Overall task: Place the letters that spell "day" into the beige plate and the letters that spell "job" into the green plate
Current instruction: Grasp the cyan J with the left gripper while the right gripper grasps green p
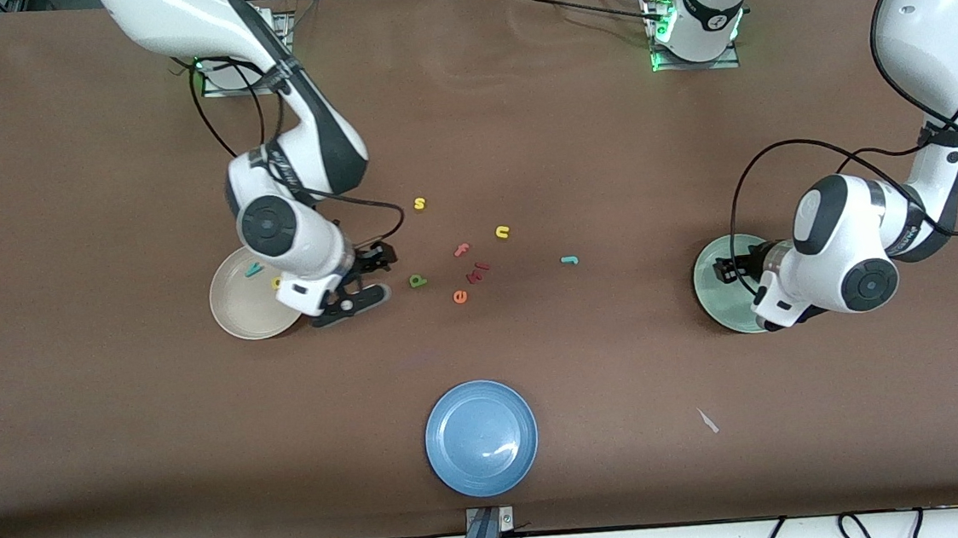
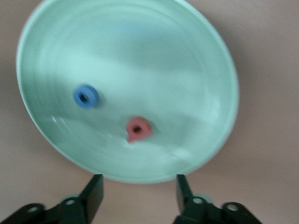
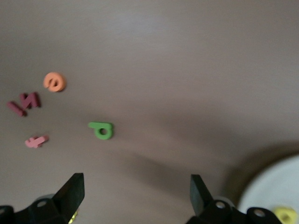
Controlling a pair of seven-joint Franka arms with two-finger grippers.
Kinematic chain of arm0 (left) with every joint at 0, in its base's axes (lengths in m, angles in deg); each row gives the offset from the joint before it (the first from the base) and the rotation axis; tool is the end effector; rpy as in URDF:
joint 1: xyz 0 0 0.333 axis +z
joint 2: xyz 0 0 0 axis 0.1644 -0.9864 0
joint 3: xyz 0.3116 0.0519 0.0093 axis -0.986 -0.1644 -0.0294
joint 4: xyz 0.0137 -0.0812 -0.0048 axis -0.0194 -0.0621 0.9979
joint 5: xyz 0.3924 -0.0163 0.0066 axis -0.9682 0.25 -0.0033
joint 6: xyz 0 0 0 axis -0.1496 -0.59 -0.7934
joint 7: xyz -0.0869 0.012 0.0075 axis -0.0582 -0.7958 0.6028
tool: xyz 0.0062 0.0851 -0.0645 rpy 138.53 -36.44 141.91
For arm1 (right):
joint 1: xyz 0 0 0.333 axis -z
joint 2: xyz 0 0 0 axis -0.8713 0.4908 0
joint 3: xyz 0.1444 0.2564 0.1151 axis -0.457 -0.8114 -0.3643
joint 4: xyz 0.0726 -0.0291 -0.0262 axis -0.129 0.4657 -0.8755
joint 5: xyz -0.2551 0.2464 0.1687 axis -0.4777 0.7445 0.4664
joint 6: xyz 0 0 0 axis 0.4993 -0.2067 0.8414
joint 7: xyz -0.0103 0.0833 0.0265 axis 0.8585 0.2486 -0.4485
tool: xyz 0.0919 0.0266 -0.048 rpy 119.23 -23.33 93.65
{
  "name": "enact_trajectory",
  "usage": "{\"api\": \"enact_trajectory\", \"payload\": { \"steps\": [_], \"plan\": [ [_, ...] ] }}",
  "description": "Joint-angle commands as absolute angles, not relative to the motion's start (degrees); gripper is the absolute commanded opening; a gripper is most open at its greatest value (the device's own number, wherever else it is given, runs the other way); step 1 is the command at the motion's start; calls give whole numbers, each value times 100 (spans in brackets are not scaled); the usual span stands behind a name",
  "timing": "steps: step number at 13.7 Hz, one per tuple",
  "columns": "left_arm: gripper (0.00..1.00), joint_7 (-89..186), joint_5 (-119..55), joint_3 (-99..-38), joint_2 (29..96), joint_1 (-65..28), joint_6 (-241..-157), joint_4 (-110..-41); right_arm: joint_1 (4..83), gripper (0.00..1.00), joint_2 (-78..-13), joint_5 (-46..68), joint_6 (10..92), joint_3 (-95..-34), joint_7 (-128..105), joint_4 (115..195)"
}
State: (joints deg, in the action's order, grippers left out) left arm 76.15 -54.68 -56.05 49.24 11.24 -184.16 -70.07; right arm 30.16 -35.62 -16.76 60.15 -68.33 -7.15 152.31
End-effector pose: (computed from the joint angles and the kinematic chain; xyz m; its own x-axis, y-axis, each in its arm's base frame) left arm 0.6291 -0.0567 0.2330 0.8448 0.3322 -0.4195 0.3141 -0.9425 -0.1140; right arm 0.5842 0.3297 0.2616 0.9092 0.4076 -0.0845 0.3979 -0.9106 -0.1117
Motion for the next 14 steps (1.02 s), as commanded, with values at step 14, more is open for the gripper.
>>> {"api": "enact_trajectory", "payload": {
  "steps": [14],
  "plan": [
    [97, 15878, -6791, -4914, 4666, -287, -21333, -7856, 2519, 94, -2671, -2769, 6933, -7086, -5313, 14818]
  ]
}}
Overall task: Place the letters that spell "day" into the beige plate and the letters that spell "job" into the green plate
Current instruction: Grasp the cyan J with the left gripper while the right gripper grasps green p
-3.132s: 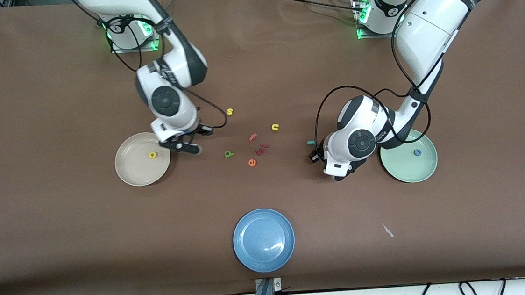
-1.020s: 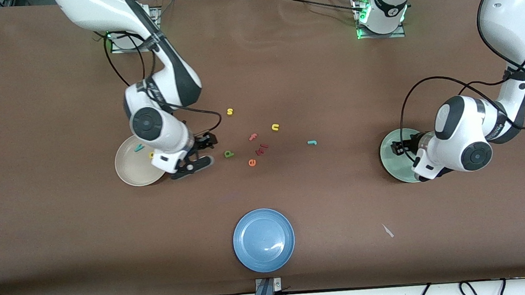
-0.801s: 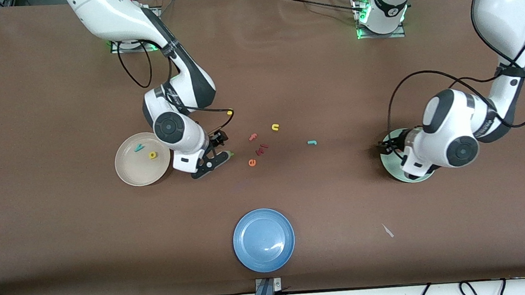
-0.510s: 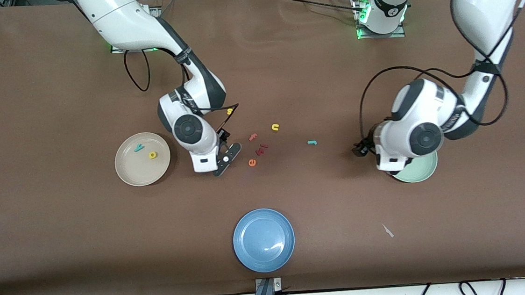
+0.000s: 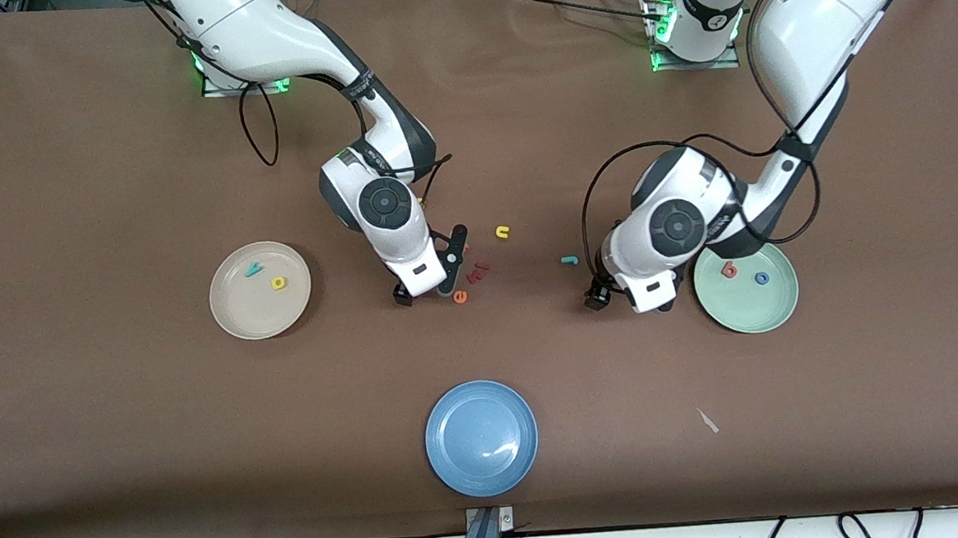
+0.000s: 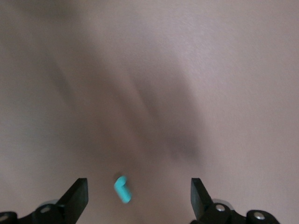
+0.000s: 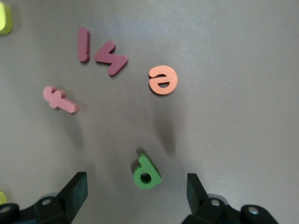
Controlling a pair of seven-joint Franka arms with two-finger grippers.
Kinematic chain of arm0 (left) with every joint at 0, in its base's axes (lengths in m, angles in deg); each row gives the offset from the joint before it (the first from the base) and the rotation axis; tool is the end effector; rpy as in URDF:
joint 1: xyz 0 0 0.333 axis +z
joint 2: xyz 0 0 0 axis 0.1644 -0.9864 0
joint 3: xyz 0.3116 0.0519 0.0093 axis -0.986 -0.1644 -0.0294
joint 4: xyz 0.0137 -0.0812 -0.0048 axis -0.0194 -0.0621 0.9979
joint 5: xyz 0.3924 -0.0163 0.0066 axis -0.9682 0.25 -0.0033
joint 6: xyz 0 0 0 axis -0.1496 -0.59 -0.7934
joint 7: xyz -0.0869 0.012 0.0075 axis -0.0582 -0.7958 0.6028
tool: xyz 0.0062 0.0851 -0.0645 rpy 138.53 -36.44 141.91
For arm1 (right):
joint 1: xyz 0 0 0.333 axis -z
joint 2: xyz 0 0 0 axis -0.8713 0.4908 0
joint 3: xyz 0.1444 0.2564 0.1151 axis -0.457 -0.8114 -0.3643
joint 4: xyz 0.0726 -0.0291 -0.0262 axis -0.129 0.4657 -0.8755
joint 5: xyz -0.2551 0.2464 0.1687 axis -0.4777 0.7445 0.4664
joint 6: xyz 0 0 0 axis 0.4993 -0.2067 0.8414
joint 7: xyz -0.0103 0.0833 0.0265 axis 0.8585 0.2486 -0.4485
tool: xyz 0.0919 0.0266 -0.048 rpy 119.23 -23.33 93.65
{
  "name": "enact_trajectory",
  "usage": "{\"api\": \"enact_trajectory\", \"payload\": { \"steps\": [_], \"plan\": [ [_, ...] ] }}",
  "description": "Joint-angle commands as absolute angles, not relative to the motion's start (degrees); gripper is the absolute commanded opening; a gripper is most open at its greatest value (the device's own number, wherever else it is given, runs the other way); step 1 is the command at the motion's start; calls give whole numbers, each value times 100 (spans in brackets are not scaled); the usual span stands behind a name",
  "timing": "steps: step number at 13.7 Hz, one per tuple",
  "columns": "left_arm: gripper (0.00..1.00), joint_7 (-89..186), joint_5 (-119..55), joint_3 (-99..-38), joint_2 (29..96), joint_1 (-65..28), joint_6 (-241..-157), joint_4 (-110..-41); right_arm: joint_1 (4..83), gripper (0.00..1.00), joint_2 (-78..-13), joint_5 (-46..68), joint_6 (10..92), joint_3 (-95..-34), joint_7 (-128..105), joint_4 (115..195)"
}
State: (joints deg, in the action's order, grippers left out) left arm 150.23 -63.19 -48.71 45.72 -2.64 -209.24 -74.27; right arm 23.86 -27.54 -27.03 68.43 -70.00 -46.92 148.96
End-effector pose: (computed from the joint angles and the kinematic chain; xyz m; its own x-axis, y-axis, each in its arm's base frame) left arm 0.5942 -0.2938 0.2228 0.3392 0.9327 -0.1230 0.9332 -0.3501 -0.0815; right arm 0.5534 0.4121 0.2019 0.2144 0.9765 -0.0222 0.9767 -0.2145 -0.0040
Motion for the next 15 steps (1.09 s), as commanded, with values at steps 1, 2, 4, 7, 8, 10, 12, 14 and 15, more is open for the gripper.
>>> {"api": "enact_trajectory", "payload": {
  "steps": [1, 2, 4, 7, 8, 10, 12, 14, 15],
  "plan": [
    [97, 16117, -6881, -4906, 4666, -331, -21422, -7989, 2571, 94, -2645, -2752, 7064, -7086, -5673, 14827],
    [97, 16198, -6899, -4914, 4640, -410, -21432, -8069, 2641, 94, -2610, -2760, 7117, -7094, -5886, 14827],
    [97, 16400, -6890, -4906, 4587, -445, -21441, -8131, 2651, 94, -2470, -2760, 7336, -7095, -6046, 14818],
    [91, 16611, -6882, -4897, 4508, -568, -21668, -8122, 2695, 80, -2364, -2742, 7653, -7095, -6573, 14896],
    [82, 16621, -6890, -4906, 4464, -560, -21756, -8122, 2695, 76, -2372, -2734, 7654, -7103, -6582, 14906],
    [67, 16630, -6899, -4923, 4393, -569, -21801, -8096, 2703, 76, -2425, -2725, 7610, -7182, -6661, 14958],
    [56, 16630, -6899, -4932, 4384, -560, -21801, -8096, 2695, 72, -2443, -2725, 7610, -7191, -6670, 15011],
    [40, 16630, -6899, -4932, 4367, -560, -21801, -8096, 2704, 51, -2443, -2725, 7619, -7217, -6661, 15011],
    [33, 16621, -6899, -4941, 4349, -560, -21801, -8078, 2695, 37, -2443, -2716, 7610, -7218, -6661, 15011]
  ]
}}
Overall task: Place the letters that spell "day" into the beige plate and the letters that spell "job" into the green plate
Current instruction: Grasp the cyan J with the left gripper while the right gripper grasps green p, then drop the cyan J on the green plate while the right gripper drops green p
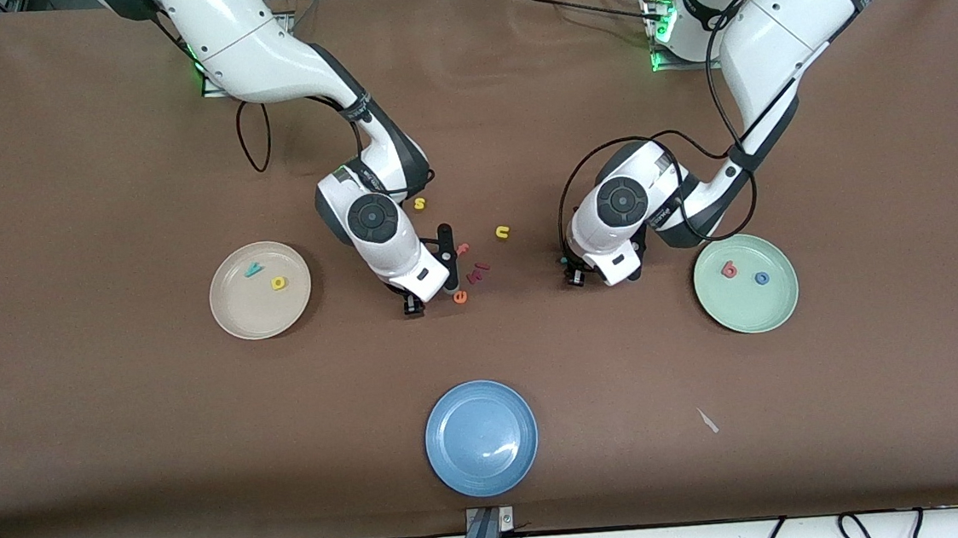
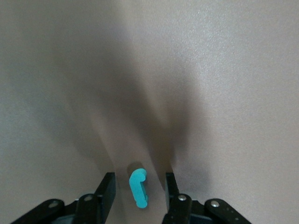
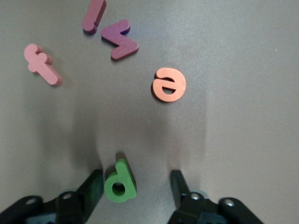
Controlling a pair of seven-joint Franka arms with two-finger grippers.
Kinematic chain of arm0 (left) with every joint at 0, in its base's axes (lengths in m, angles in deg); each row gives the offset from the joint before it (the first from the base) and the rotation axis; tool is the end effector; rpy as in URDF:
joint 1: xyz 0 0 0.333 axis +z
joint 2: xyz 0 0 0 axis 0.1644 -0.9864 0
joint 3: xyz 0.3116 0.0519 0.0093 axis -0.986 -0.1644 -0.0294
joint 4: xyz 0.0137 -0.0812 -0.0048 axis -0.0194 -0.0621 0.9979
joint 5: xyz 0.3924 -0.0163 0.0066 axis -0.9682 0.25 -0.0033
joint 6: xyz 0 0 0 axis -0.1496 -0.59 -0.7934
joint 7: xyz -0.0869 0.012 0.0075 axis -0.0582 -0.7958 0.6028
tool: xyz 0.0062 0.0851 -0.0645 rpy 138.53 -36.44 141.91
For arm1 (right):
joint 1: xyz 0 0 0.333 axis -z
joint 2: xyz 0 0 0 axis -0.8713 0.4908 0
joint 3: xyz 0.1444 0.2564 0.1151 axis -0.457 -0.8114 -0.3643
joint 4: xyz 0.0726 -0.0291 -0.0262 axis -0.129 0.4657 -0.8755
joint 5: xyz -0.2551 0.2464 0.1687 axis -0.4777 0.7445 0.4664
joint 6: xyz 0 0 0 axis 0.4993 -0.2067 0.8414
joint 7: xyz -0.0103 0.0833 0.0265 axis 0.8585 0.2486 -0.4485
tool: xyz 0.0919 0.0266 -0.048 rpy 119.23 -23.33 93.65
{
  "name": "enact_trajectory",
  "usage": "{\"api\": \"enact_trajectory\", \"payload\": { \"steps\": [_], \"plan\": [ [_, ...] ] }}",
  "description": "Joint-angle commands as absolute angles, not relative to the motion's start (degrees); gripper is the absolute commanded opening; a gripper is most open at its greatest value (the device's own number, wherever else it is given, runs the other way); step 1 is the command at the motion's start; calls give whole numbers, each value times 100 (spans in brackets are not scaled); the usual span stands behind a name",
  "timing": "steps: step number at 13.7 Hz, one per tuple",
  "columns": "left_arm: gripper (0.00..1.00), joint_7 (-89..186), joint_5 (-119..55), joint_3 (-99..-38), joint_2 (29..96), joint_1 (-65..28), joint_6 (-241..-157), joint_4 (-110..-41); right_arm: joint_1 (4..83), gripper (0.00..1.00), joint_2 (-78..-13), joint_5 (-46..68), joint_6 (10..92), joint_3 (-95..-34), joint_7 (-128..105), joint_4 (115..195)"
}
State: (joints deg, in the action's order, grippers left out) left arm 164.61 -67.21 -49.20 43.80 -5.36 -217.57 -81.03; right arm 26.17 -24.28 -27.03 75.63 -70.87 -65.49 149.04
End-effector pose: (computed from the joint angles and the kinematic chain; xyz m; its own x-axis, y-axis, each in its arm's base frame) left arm 0.5453 -0.3263 0.1728 0.2141 0.9703 -0.1128 0.9700 -0.2248 -0.0924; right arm 0.5679 0.3998 0.1732 -0.0796 0.9965 0.0247 0.9961 0.0786 0.0412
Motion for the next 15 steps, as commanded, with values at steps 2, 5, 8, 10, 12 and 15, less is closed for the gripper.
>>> {"api": "enact_trajectory", "payload": {
  "steps": [2, 5, 8, 10, 12, 15],
  "plan": [
    [13, 16551, -6908, -4985, 4305, -569, -21801, -8078, 2695, 15, -2452, -2681, 7583, -7218, -6653, 15020],
    [0, 16017, -6908, -4967, 4428, -428, -21740, -8043, 2703, 10, -2618, -2672, 7427, -7218, -6582, 15020],
    [0, 14753, -6803, -4592, 4849, 263, -21145, -8034, 2826, 9, -3083, -2313, 6383, -7060, -6293, 14976],
    [0, 13848, -6803, -3680, 4929, 1446, -20608, -8026, 3054, 9, -3347, -2286, 5758, -6736, -6231, 14976],
    [0, 12698, -6820, -2931, 4929, 2556, -19828, -8034, 3309, 9, -3462, -2250, 5283, -6358, -6248, 14985],
    [0, 11289, -6899, -2866, 4868, 3244, -19313, -8043, 3625, 9, -3541, -2146, 4991, -5962, -6231, 15142]
  ]
}}
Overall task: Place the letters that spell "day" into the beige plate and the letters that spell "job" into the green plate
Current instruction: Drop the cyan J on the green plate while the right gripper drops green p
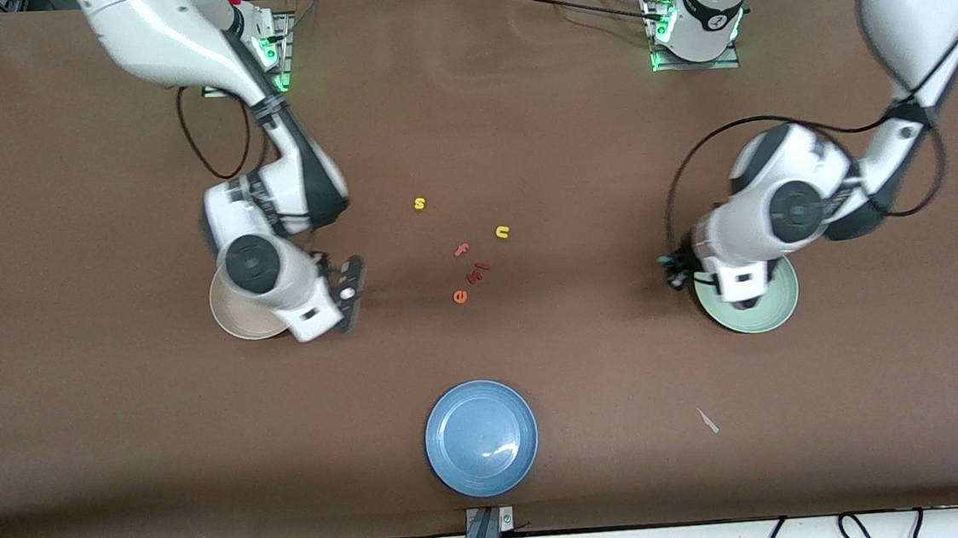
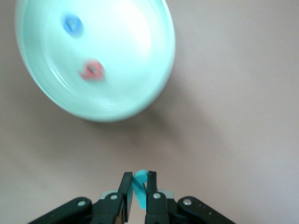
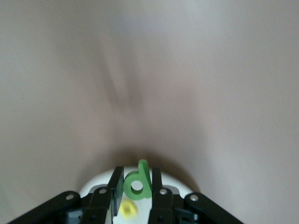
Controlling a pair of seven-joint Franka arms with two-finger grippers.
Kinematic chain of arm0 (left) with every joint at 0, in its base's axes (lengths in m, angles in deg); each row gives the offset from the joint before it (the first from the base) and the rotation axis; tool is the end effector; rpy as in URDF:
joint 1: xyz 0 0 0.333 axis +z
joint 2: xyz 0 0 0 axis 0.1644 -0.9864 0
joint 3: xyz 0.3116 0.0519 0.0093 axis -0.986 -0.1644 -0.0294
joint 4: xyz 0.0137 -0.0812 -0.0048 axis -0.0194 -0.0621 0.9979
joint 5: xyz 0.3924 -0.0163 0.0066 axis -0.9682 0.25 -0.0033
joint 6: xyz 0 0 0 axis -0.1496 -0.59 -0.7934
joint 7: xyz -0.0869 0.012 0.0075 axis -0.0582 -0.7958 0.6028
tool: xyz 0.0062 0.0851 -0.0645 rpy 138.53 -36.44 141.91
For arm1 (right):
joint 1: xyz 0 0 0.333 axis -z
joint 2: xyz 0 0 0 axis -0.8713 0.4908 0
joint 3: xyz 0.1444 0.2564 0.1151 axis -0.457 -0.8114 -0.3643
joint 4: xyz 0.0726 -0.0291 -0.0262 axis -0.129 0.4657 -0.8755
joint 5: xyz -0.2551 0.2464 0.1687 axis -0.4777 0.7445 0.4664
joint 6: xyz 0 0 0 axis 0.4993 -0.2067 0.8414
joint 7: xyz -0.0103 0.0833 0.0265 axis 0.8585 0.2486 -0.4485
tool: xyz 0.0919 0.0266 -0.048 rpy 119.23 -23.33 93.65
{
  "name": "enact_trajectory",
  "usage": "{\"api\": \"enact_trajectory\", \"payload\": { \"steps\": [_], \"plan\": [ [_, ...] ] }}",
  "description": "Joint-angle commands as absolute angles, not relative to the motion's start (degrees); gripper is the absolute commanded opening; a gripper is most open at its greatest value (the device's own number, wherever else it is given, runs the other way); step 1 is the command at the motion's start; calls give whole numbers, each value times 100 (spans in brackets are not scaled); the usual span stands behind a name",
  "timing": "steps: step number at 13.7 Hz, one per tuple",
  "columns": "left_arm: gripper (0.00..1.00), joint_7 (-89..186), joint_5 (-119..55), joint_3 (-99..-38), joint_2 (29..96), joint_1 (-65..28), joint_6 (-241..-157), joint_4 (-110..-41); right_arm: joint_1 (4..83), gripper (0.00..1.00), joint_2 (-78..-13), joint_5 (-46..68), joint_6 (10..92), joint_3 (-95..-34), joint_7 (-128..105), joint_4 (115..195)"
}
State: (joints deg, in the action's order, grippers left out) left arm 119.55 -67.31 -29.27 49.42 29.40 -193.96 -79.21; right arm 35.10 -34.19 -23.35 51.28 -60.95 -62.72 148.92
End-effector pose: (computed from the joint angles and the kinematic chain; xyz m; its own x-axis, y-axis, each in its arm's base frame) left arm 0.6107 -0.1161 0.2953 0.6267 0.7521 -0.2039 0.7492 -0.6535 -0.1078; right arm 0.6364 0.2029 0.2625 0.2940 0.9442 -0.1488 0.9403 -0.3136 -0.1320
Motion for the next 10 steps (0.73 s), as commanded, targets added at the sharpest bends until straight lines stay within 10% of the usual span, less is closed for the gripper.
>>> {"api": "enact_trajectory", "payload": {
  "steps": [1, 5, 6, 7, 8, 9, 10],
  "plan": [
    [0, 11068, -6943, -2919, 4781, 3420, -19401, -8043, 3705, 9, -3559, -1980, 4982, -5839, -6222, 15247],
    [0, 10732, -7285, -3578, 4552, 3325, -20454, -8096, 3863, 10, -3472, -1626, 5280, -5557, -6178, 15880],
    [0, 10750, -7286, -3613, 4490, 3325, -20561, -8087, 3959, 25, -3419, -1609, 5376, -5548, -6065, 15942],
    [0, 10819, -7286, -3614, 4420, 3316, -20640, -8052, 3978, 77, -3410, -1600, 5395, -5548, -6011, 15943],
    [0, 10881, -7286, -3640, 4376, 3238, -20798, -8043, 3995, 100, -3444, -1609, 5325, -5548, -5906, 15891],
    [11, 10969, -7286, -3771, 4376, 3133, -20947, -8043, 3995, 100, -3540, -1609, 5246, -5548, -5592, 15881],
    [50, 11013, -7286, -3885, 4384, 3019, -21009, -8043, 3987, 100, -3620, -1609, 5167, -5556, -5189, 15838]
  ]
}}
